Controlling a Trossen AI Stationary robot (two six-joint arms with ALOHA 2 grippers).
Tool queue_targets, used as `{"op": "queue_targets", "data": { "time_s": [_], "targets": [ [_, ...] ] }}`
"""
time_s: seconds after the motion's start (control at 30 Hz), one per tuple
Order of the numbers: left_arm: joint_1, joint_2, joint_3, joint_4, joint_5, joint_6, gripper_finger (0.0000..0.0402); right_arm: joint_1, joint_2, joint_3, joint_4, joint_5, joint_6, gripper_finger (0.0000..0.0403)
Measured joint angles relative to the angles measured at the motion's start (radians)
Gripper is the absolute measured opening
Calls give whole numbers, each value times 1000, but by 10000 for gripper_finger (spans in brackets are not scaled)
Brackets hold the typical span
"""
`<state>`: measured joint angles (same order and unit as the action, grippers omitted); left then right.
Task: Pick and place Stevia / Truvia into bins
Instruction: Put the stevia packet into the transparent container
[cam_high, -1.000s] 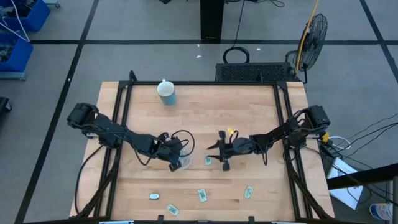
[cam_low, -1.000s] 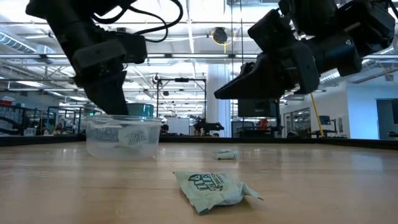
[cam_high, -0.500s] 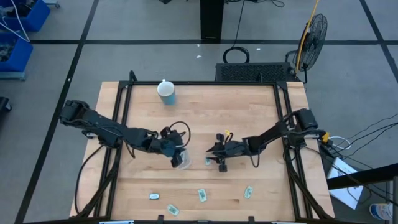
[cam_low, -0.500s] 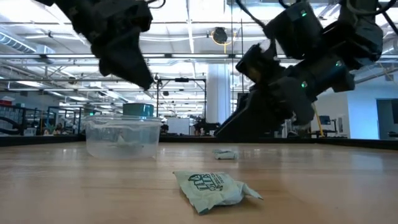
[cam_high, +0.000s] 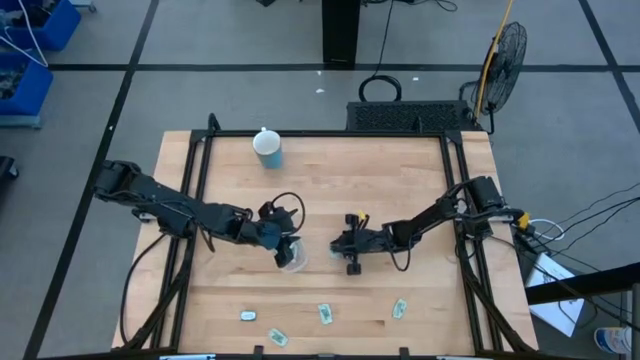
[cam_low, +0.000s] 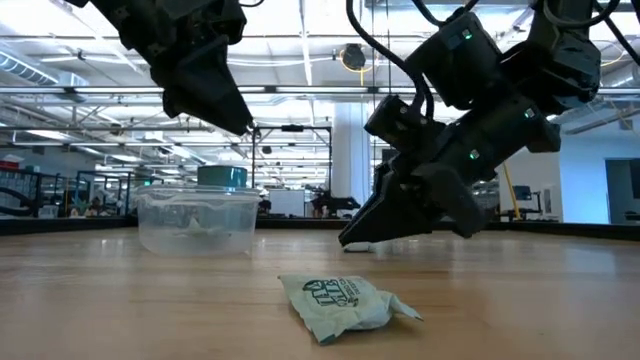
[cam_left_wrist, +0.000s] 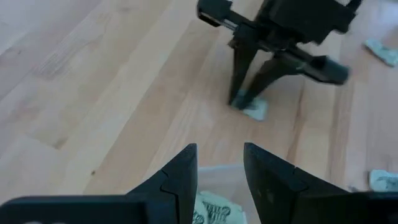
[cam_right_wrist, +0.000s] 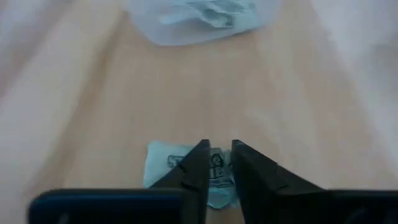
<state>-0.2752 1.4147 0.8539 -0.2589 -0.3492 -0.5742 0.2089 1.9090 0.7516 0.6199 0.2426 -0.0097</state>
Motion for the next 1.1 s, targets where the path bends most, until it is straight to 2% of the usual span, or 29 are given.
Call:
{"op": "queue_targets", "data": {
  "time_s": [0.13,0.33,0.43,0.6,0.8,0.97,1.1],
  "targets": [
    [0,0,0,30,0,-8,136,0,-36,8,35,90,-124,6],
    [1,38,1,202,-19,-14,136,0,-81,8,239,231,-291,13],
    [4,57,0,212,-28,21,136,0,-96,8,289,236,-364,4],
    [24,76,0,187,-45,106,136,1,-103,8,402,230,-399,3],
    [64,75,0,224,-37,131,136,0,-103,8,409,200,-397,2],
    [93,75,0,255,35,149,136,1,-102,8,423,200,-396,1],
    [103,75,0,263,46,177,136,-1,-102,8,443,199,-396,1]
  ]
}}
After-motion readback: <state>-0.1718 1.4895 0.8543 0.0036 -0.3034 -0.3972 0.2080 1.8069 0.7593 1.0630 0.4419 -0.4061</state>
